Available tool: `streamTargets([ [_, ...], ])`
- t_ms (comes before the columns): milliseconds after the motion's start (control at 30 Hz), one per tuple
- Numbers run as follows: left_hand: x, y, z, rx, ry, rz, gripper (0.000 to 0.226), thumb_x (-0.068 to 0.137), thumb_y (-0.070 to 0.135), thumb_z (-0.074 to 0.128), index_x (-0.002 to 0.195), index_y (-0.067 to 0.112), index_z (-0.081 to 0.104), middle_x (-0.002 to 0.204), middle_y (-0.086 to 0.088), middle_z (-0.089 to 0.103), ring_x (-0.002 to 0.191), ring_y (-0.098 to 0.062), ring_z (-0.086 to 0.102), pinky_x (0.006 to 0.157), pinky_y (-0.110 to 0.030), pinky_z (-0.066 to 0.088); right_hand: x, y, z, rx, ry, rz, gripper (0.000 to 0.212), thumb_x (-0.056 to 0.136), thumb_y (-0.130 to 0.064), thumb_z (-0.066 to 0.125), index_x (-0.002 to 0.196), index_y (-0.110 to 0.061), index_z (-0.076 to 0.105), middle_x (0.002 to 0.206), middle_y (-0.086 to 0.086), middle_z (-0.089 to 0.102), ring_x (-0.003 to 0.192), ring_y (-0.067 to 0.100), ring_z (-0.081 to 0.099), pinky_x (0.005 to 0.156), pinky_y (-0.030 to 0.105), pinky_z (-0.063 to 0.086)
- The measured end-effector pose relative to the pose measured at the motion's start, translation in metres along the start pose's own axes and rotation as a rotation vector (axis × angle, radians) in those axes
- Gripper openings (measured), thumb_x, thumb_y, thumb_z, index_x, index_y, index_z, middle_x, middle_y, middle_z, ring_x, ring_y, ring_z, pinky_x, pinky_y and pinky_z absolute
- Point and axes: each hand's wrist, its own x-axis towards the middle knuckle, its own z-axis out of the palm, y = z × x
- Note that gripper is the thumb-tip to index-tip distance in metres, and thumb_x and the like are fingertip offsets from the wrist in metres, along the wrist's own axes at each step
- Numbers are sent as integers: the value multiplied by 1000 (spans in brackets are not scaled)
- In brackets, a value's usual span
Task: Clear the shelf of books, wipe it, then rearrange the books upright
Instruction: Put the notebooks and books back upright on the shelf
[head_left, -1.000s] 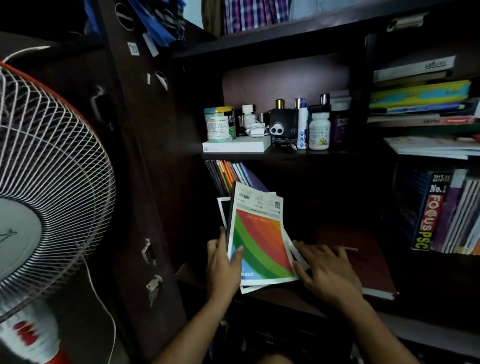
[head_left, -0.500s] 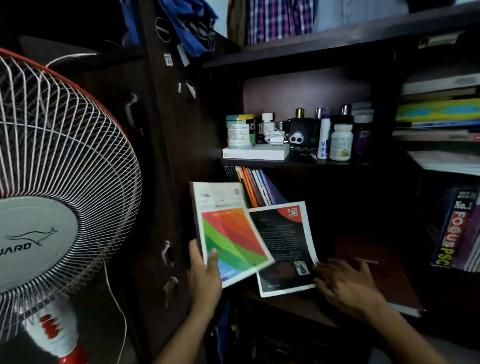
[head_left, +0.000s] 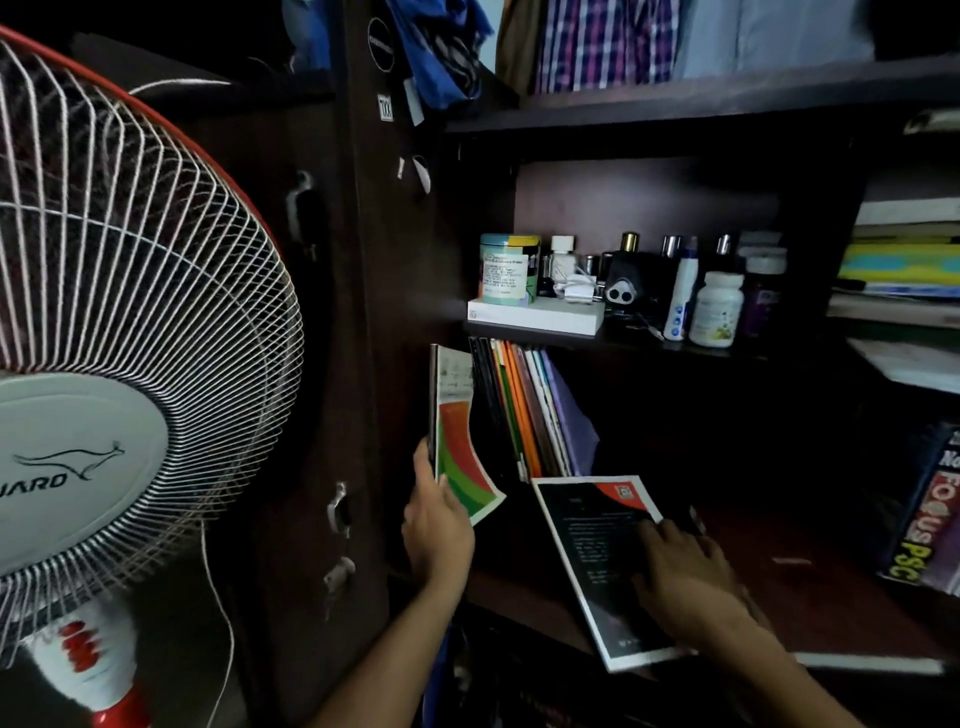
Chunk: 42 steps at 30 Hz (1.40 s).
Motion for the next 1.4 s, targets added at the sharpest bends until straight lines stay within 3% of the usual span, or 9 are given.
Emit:
streamTargets([
  [400, 37, -35, 30, -173, 33, 74, 43, 104, 33, 48, 147, 30, 44, 132, 1, 63, 115, -22, 59, 86, -12, 38, 143, -121, -114, -540, 347, -777, 45, 103, -22, 35, 144, -9, 47, 150, 13, 44, 150, 33, 23, 122, 51, 8],
  [467, 37, -36, 31, -184, 48, 79, 42, 105, 32, 47, 147, 28, 45, 130, 3, 64, 112, -18, 58, 79, 0, 32, 165, -139, -114, -708, 339, -783, 46, 106, -23, 29, 148, -11, 44, 156, 12, 39, 152, 34, 17, 123, 53, 2],
  [600, 41, -38, 35, -238, -8, 116, 39, 103, 36, 51, 141, 37, 44, 127, 5, 64, 111, -16, 60, 86, -27, 47, 183, -144, -92, -849, 383, -698, 46, 106, -28, 31, 146, -15, 50, 155, 9, 43, 153, 36, 15, 114, 61, -20],
  [800, 49, -40, 37, -259, -220, 67, 63, 99, 15, 60, 133, 61, 31, 129, 13, 57, 115, -10, 56, 88, -23, 44, 170, -140, -78, -919, 490, -627, 50, 104, -26, 36, 150, -6, 41, 149, 17, 42, 146, 46, 21, 118, 67, -6],
  [933, 45, -41, 38, -264, -157, 68, 52, 98, 48, 51, 148, 38, 40, 138, 5, 58, 126, -19, 54, 100, -30, 44, 161, -127, -77, -876, 451, -569, 51, 104, -30, 36, 148, -6, 43, 149, 19, 39, 146, 46, 19, 115, 71, -10],
  [1033, 43, -38, 37, -279, -219, 137, 63, 80, 88, 35, 137, 62, 33, 135, 23, 53, 122, -3, 52, 96, -13, 41, 154, -121, -74, -786, 448, -539, 54, 104, -31, 34, 151, -7, 38, 153, 19, 34, 150, 46, 11, 117, 69, -6],
  [1100, 45, -37, 40, -250, -345, 157, 49, 92, 65, 51, 129, 80, 23, 143, 24, 47, 130, -1, 47, 105, -21, 41, 152, -121, -69, -688, 435, -517, 59, 103, -33, 35, 155, -8, 30, 158, 18, 27, 152, 44, 1, 118, 68, -7],
  [1200, 44, -34, 42, -238, -452, 105, 77, 102, 25, 55, 119, 89, 15, 139, 20, 47, 128, -7, 49, 106, -31, 40, 149, -120, -57, -528, 421, -483, 61, 100, -37, 39, 155, -11, 32, 163, 16, 19, 152, 40, -16, 116, 66, -16],
  [1400, 37, -33, 48, 83, -287, 179, 47, 105, 36, 45, 150, 27, 43, 143, 0, 53, 132, -25, 49, 101, -28, 37, 146, -114, 5, -338, 460, -390, 70, 98, -32, 35, 160, -10, 12, 168, 12, -8, 148, 33, -32, 117, 65, -13],
])
